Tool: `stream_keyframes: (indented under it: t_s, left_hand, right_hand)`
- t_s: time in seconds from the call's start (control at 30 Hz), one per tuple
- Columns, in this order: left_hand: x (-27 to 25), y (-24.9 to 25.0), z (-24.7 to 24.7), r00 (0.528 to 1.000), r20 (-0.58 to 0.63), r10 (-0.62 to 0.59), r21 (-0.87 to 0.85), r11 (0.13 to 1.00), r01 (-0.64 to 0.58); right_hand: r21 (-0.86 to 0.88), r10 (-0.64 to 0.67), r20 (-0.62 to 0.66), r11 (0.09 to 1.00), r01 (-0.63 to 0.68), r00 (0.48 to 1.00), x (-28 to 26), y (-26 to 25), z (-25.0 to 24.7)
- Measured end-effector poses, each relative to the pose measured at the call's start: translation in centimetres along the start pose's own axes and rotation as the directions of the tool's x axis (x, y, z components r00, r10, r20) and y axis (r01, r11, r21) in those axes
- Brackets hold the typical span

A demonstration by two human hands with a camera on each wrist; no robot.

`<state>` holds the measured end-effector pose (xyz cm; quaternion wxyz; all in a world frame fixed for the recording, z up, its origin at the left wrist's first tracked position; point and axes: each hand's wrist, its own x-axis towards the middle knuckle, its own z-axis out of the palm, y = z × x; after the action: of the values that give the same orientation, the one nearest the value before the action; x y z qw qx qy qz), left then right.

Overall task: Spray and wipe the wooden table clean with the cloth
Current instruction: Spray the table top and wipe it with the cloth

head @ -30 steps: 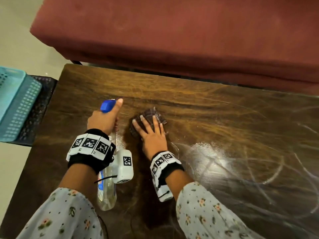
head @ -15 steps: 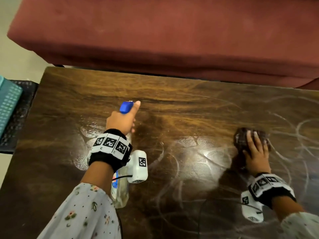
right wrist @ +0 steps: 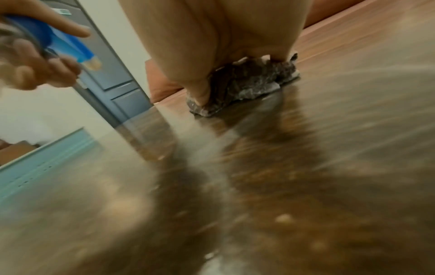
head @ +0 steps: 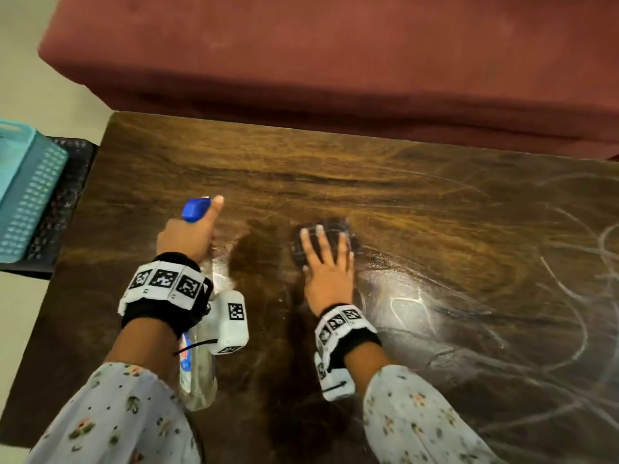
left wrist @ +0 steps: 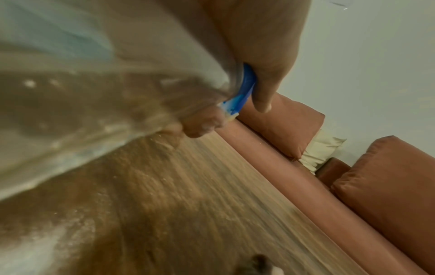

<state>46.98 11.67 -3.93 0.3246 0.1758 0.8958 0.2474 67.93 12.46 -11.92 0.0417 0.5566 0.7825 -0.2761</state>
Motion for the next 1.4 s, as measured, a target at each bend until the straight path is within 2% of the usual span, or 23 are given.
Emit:
stream_keyframes:
  t_s: [0.13,0.23,0.3,0.37,0.47,0.57,0.63,0.73,0.87,0.93,1.03,1.17,1.3,1.4]
  left_hand:
    - [-0.5,-1.6,-2.0,0.996,-0.069,-0.056,0.052,0.997,0.06]
    - [-1.4,-2.4,-2.3,0.994,-0.075,-0.077,0.063,0.995,0.081]
    - [-2.5,-2.4,-1.8,0.997,-0.057,-0.058,0.017,0.998,0.059]
    - [-4.1,-2.2,-1.1,1.0,-0.013,-0.016,-0.059,0.998,0.015]
    - [-6.6,-1.4,0.6,0.997,0.07,0.031,-0.169,0.985,-0.019]
    - [-9.0,-0.7,2.4,0.991,0.114,0.067,-0.178,0.983,-0.046]
    - [-9.9,-0.7,3.4,0.988,0.124,0.087,-0.189,0.98,-0.063]
    - [-10.7,-1.1,4.4,0.983,0.145,0.112,-0.202,0.976,-0.081]
    - [-10.7,-1.5,3.9,0.989,0.113,0.099,-0.212,0.975,-0.073]
    - [-10.1,-1.7,3.1,0.991,0.096,0.094,-0.196,0.978,-0.073]
    - [-9.0,-2.3,1.5,0.992,0.067,0.104,-0.17,0.981,-0.092]
    - [-7.3,-3.4,-0.6,0.995,0.023,0.1,-0.169,0.981,-0.095]
    - [-5.6,-4.6,-2.1,0.995,0.019,0.101,-0.17,0.981,-0.097]
    - [-4.8,-4.9,-2.9,0.991,0.017,0.13,-0.188,0.974,-0.125]
  right_hand:
    - [-0.046,-0.216,0.126,0.974,0.223,0.968,-1.4,-4.0,2.4]
    - [-0.107,-0.341,0.177,0.926,0.362,0.923,-2.9,-1.8,2.6]
    - [-0.134,-0.364,0.168,0.912,0.387,0.916,-3.6,1.1,1.9]
    - [-0.134,-0.312,0.117,0.936,0.326,0.943,-4.5,4.7,0.9]
    - [-0.122,-0.164,0.0,0.979,0.163,0.986,-6.0,11.1,-1.6]
    - [-0.132,0.012,-0.067,0.991,-0.021,0.998,-7.8,18.9,-4.6]
    - [-0.105,0.17,-0.106,0.978,-0.181,0.98,-9.5,24.0,-5.7]
    - [-0.016,0.404,-0.226,0.908,-0.418,0.886,-13.5,27.8,-5.9]
    - [0.121,0.616,-0.196,0.788,-0.604,0.763,-16.3,24.9,-4.0]
    - [0.139,0.663,-0.155,0.749,-0.648,0.733,-15.4,21.5,-2.6]
    - [0.107,0.62,-0.061,0.783,-0.613,0.782,-12.2,15.6,-2.1]
    - [0.138,0.517,0.005,0.847,-0.513,0.856,-4.7,8.9,-3.4]
    - [0.101,0.288,0.038,0.952,-0.29,0.957,0.3,2.7,-2.6]
    - [0.021,0.042,0.043,0.999,-0.043,0.998,0.7,-1.5,-0.2]
